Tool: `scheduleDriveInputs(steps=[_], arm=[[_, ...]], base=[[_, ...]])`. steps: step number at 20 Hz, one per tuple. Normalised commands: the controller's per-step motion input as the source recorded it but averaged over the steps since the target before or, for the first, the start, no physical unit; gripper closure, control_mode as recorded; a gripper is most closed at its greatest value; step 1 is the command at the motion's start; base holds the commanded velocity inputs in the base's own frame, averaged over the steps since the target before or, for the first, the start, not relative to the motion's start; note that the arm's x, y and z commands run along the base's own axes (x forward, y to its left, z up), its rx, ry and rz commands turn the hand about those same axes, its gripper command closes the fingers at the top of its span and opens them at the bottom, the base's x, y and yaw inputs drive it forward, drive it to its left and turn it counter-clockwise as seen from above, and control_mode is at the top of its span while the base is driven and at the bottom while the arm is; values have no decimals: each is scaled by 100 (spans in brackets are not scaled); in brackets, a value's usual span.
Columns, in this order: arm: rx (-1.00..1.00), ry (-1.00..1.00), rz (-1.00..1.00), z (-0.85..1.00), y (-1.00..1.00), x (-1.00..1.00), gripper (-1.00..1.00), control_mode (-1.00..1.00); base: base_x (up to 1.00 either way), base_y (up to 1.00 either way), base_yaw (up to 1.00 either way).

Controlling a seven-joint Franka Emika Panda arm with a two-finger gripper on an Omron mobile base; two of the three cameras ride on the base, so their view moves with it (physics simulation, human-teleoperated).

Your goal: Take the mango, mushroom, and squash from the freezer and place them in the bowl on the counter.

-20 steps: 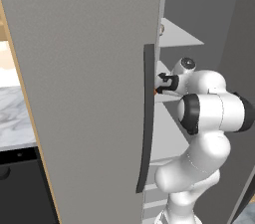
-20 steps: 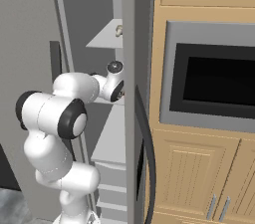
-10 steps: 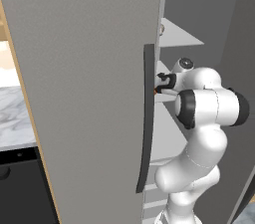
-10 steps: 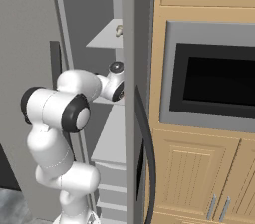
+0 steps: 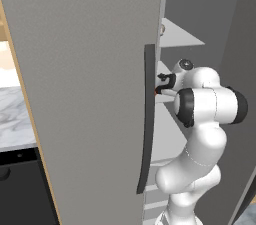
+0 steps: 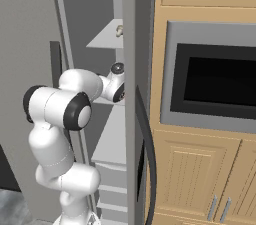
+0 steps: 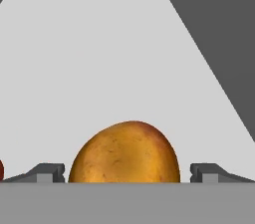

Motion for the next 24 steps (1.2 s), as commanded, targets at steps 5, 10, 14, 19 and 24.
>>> scheduleDriveInputs(steps=[5, 10, 14, 19, 24], arm=[[0, 0, 0, -2, 0, 0, -100, -100], [0, 0, 0, -1, 0, 0, -100, -100], [0, 0, 0, 0, 0, 0, 100, -100], [0, 0, 0, 0, 0, 0, 100, -100], [0, 0, 0, 0, 1, -14, 100, -100]], base=[[0, 0, 0], [0, 0, 0], [0, 0, 0], [0, 0, 0], [0, 0, 0]])
